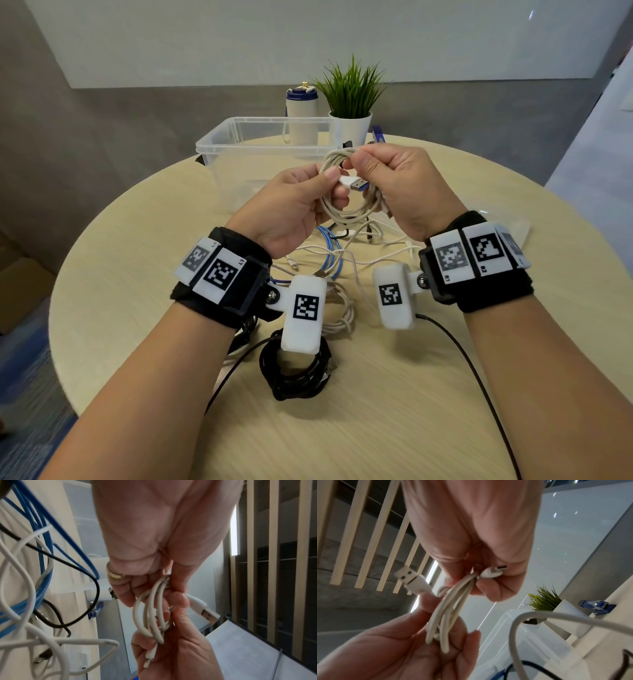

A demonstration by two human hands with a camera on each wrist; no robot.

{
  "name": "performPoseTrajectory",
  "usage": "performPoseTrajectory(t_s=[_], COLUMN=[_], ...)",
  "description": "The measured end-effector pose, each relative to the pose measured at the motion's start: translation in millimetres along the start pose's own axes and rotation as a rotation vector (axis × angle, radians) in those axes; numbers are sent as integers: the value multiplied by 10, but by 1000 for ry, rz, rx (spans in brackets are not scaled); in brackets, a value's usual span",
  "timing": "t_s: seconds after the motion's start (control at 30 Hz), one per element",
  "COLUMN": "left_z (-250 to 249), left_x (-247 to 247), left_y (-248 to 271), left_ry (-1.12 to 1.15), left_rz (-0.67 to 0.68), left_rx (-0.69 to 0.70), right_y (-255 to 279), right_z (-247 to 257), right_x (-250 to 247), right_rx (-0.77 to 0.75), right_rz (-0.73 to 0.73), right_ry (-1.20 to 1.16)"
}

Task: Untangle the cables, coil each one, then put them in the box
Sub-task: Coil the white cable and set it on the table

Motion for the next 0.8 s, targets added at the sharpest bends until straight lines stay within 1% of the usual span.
performPoseTrajectory(t_s=[0.1, 0.2, 0.33, 0.43, 0.6, 0.73, 0.8], left_z=[-1, -6, 0, -13, -42, -75, -86], left_x=[31, 45, 45, 63, 8, 16, 43], left_y=[26, 46, 68, 79, 42, 26, 16], left_ry=[-19, 12, 17, 0, -70, 39, 58], left_rz=[22, 51, 92, 59, -59, -97, -112], left_rx=[-40, -82, -102, -88, -47, 29, 64], right_y=[7, 8, 11, 21, 22, 25, 26], right_z=[-4, 7, -8, -27, -22, 18, 32], right_x=[6, 36, 68, 66, 78, 96, 126], right_rx=[26, 32, 84, 125, 149, 183, 211], right_rz=[7, 48, 121, 166, 142, 135, 142], right_ry=[2, 10, -88, -207, -369, -542, -561])
Point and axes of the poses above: each hand's wrist, its own y-axis away from the middle knuckle, its own x-axis out of the palm, z = x × y, the point moved 5 cm from there along -y, towards the middle knuckle, and after that the axes turned 7 degrees about z, right-handed, at the moved point
